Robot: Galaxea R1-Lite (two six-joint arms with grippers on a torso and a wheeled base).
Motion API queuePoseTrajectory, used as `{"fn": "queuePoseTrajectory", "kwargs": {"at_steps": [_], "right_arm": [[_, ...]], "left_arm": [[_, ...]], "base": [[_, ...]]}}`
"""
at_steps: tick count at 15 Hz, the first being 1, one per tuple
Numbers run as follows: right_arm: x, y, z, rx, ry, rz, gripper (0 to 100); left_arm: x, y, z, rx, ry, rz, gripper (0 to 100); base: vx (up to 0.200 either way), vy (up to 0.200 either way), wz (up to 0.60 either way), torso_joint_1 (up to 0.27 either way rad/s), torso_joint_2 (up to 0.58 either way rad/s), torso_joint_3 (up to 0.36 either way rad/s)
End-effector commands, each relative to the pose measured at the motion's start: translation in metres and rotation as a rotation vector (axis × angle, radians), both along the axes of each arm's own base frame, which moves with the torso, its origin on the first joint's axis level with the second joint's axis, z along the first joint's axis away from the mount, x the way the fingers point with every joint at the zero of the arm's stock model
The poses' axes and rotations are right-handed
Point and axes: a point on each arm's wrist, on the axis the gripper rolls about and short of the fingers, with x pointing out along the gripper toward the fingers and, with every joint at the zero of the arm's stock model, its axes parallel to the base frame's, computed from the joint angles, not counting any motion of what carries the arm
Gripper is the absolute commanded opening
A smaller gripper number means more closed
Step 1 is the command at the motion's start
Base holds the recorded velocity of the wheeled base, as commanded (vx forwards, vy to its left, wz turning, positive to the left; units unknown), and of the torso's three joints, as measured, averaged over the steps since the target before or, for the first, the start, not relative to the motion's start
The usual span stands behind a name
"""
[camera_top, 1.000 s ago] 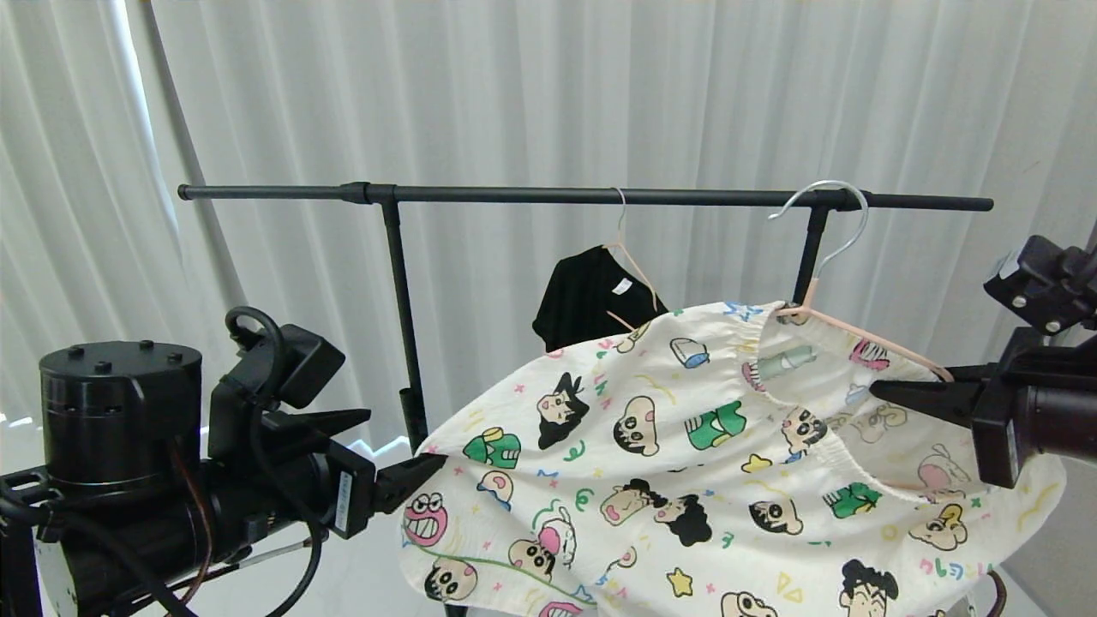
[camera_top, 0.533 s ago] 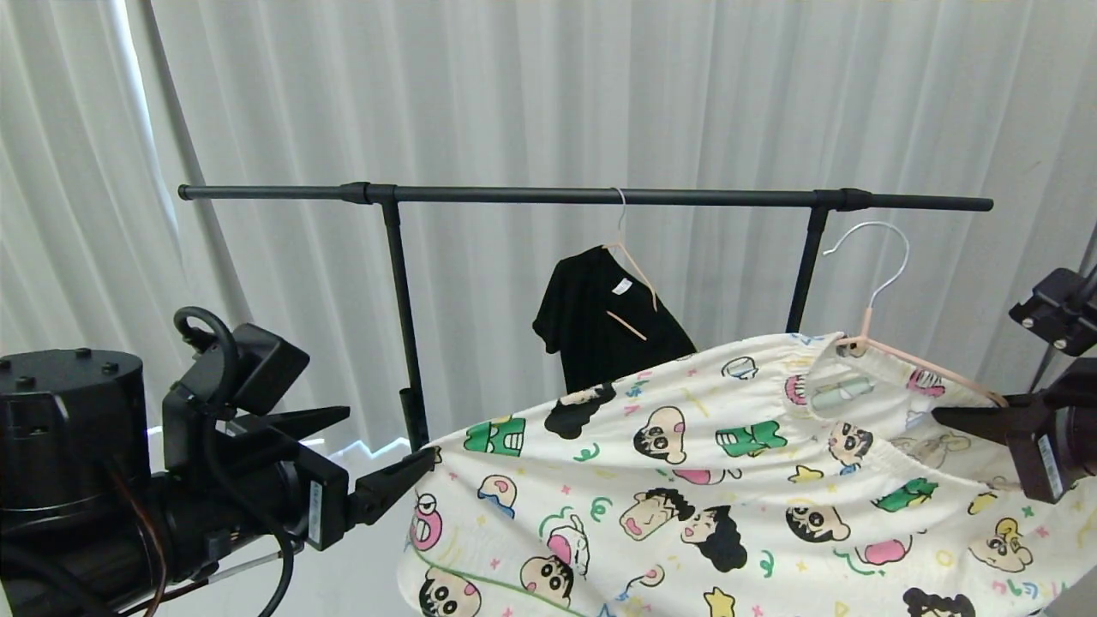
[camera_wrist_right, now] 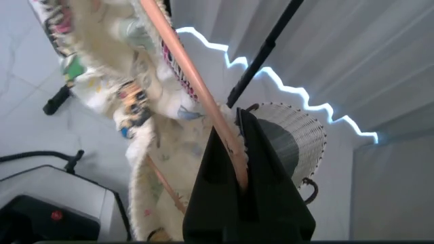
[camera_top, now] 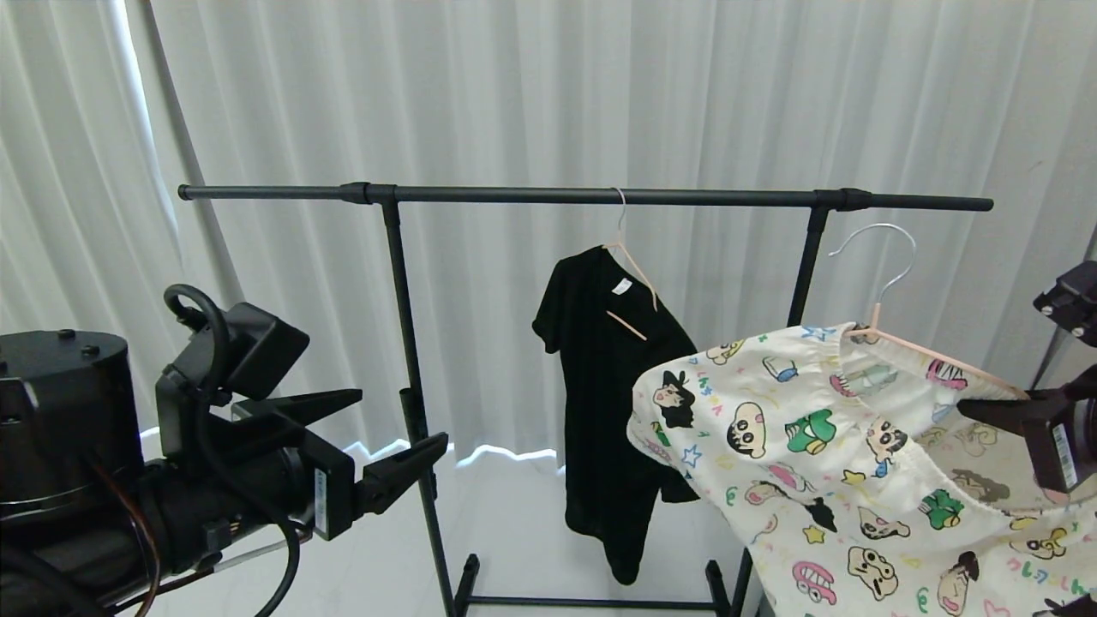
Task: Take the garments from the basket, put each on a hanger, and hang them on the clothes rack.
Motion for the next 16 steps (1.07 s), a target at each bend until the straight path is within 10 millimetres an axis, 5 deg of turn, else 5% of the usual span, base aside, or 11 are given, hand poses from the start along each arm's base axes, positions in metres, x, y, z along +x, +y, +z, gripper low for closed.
{"fn": "queuePoseTrajectory", "kwargs": {"at_steps": [1,9,16], "right_arm": [[-0.003,-0.005,-0.002,-0.003,0.005,-0.030,0],[-0.033,-0.031,-0.008,-0.067,0.122,-0.242,0],[-0.037,-0.035,-0.011,-0.113,0.151,-0.315,0]], "left_arm": [[0.005,-0.002,-0.007,0.018,0.028,0.004,100],[0.040,0.012,-0.025,0.146,0.085,0.334,100],[0.037,0.018,-0.026,0.147,0.086,0.368,100]], "base": [[0.000,0.000,0.00,0.000,0.00,0.000],[0.000,0.000,0.00,0.000,0.00,0.000],[0.000,0.000,0.00,0.000,0.00,0.000]]}}
